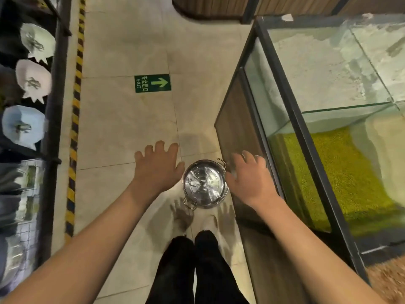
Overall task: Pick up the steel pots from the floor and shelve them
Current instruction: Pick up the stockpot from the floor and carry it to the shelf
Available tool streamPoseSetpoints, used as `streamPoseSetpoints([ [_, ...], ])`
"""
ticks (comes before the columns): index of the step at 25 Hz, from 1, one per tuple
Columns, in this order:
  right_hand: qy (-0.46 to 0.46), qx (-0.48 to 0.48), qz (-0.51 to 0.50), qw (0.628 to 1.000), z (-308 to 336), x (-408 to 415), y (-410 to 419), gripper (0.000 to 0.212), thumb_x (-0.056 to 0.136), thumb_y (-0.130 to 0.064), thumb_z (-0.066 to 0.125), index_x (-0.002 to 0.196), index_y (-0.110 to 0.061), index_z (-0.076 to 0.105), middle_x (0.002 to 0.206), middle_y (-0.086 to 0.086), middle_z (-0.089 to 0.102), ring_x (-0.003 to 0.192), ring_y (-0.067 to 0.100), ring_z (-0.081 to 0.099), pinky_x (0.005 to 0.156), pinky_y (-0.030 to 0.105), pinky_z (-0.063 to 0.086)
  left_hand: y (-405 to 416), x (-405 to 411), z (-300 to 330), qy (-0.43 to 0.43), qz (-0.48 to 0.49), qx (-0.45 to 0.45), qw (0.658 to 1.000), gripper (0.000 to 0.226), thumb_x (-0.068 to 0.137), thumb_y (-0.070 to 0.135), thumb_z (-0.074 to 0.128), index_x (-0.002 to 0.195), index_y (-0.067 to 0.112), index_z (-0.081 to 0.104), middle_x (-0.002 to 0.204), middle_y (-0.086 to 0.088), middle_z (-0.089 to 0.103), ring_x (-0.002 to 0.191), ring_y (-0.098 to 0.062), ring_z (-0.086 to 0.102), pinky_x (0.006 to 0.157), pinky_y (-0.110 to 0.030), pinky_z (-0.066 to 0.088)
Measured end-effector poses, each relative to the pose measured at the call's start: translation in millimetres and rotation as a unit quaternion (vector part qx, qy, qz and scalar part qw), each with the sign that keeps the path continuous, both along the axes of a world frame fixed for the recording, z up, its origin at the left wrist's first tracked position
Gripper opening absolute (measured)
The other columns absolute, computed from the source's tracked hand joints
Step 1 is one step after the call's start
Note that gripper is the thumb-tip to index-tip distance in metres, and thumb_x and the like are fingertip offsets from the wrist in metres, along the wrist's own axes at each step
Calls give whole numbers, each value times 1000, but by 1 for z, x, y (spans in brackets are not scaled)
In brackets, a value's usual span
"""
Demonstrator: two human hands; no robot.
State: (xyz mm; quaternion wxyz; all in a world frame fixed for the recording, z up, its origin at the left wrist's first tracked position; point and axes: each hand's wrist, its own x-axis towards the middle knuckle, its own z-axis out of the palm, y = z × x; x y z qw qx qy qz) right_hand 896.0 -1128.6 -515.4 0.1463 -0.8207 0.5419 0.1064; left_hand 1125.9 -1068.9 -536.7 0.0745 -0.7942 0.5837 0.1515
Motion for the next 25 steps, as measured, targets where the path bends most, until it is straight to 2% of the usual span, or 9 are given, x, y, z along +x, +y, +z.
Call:
streamPoseSetpoints([
  [3, -4, 12, -16, 1000, -72, 2, -15, 57, 98, -45, 48, 148, -20, 41, 147, 13, 45, 125, 40, 41, 98, 47, 42, -15, 2, -70, -4, -9, 27, 1000, 62, 97, 57, 40, 150, 25, 34, 155, -13, 36, 132, -39, 44, 103, -51, 36],
  [7, -30, 66, -53, 996, -279, -6, -30, 62, 92, -39, 56, 149, -22, 38, 146, 15, 41, 122, 45, 41, 95, 52, 44, -41, -9, -262, 31, 1, 67, 997, 66, 93, 57, 39, 149, 21, 37, 154, -19, 35, 127, -44, 47, 101, -53, 38],
  [8, -46, 68, -65, 994, -285, -7, -33, 64, 92, -40, 57, 150, -22, 37, 148, 17, 38, 126, 45, 38, 97, 54, 43, -44, -8, -266, 35, 4, 48, 998, 68, 92, 59, 37, 148, 21, 36, 155, -20, 33, 127, -45, 47, 100, -53, 38],
  [10, -47, 87, -98, 990, -388, -17, -28, 64, 94, -41, 57, 152, -24, 35, 153, 19, 31, 132, 43, 33, 103, 54, 41, -50, -14, -366, 43, -7, 41, 998, 69, 92, 60, 39, 149, 22, 34, 158, -20, 29, 129, -45, 45, 100, -53, 39],
  [12, -48, 64, -105, 991, -482, -27, -33, 62, 94, -45, 53, 149, -21, 38, 146, 21, 39, 122, 46, 42, 96, 52, 46, -58, -18, -459, 67, -26, 18, 997, 70, 94, 57, 47, 151, 20, 32, 160, -22, 25, 132, -47, 41, 100, -56, 40],
  [13, -47, 68, -116, 990, -489, -30, -37, 63, 94, -49, 49, 149, -21, 37, 143, 21, 41, 118, 46, 46, 93, 52, 48, -56, -17, -465, 80, -25, 16, 996, 70, 95, 56, 49, 152, 18, 32, 160, -24, 23, 133, -48, 39, 100, -58, 40],
  [17, -34, 72, -174, 981, -644, -57, -48, 65, 96, -54, 46, 152, -26, 28, 151, 18, 35, 127, 44, 43, 95, 54, 45, -58, -34, -629, 138, 15, 19, 990, 69, 99, 60, 42, 154, 21, 27, 162, -26, 14, 139, -51, 30, 102, -63, 38],
  [21, -23, 16, -208, 978, -702, -69, -63, 76, 94, -67, 31, 155, -23, 27, 154, 26, 31, 124, 47, 39, 84, 45, 38, -58, -48, -688, 212, 84, -38, 973, 70, 97, 66, 39, 153, 25, 28, 156, -22, 24, 131, -44, 42, 101, -52, 43],
  [25, -47, 28, -278, 959, -719, -55, -64, 81, 86, -78, 37, 154, -35, 26, 162, 20, 18, 134, 49, 31, 97, 58, 42, -56, -56, -707, 192, 112, -76, 972, 70, 95, 69, 40, 150, 27, 30, 145, -20, 35, 130, -38, 38, 91, -45, 42],
])
